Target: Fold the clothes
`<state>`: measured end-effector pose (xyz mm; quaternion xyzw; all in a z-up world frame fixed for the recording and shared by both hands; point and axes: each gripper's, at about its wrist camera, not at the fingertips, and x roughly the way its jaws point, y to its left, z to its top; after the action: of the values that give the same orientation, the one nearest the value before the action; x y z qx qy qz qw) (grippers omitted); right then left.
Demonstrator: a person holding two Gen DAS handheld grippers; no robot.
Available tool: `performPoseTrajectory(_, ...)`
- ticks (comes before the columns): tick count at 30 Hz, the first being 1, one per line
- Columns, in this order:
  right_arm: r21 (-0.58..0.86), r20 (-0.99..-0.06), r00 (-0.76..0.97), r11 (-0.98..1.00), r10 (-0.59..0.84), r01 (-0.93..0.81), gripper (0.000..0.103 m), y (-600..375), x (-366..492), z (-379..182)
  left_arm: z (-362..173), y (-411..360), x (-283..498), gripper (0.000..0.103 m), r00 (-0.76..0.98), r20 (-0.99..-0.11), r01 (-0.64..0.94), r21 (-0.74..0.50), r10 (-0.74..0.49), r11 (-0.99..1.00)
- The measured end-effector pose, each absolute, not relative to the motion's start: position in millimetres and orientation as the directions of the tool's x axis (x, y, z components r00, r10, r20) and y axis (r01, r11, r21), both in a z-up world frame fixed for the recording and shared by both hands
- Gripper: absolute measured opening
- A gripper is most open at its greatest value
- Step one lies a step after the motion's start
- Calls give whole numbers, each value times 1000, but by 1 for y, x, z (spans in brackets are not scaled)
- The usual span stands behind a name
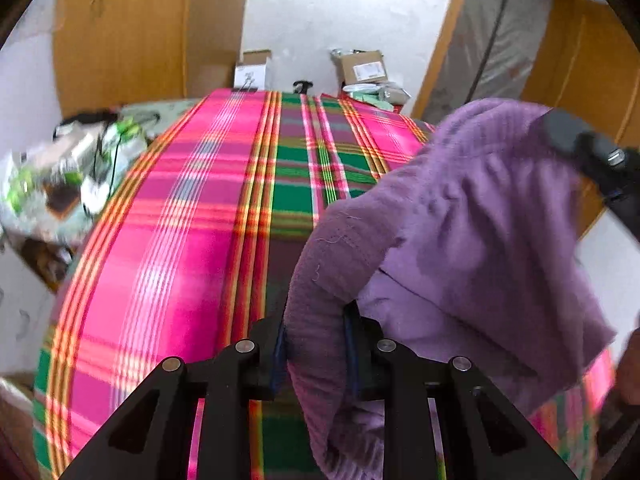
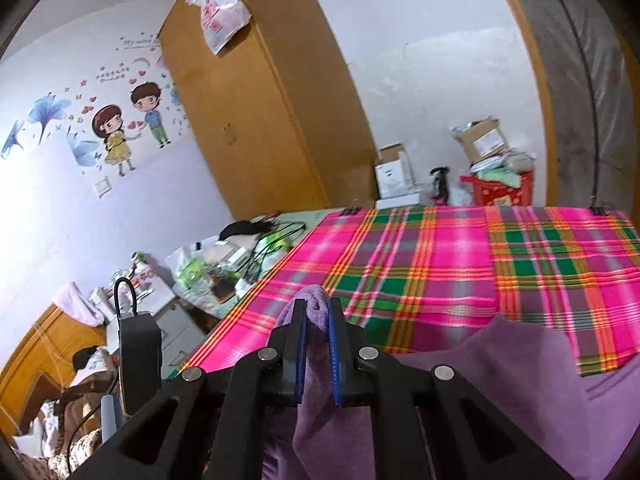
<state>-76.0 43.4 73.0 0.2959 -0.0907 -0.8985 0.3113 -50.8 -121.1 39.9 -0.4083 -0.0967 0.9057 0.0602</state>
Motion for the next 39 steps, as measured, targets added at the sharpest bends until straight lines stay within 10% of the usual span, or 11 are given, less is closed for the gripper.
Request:
performPoseTrajectory(13, 425, -534, -529, -750, -660, 506, 10, 27, -85, 57, 81, -93, -4, 41, -661, -593, -262, -392, 460, -882)
performPoseTrajectory(23, 463, -529, -478, -711, -701, 529, 10, 34, -75, 57, 58, -58, -42, 44, -581, -701, -195, -374, 414, -907)
performPoseTrajectory(28, 432, -544, -477, -718, -690, 546, 12, 47, -62, 57, 54, -58, -56, 10, -572, -698, -183, -404, 431, -896)
performPoseTrajectory(39, 207, -650, -565, -834, -508, 512, 35, 107, -17, 34, 76, -87, -76, 6, -671, -621, -130, -441, 406, -888)
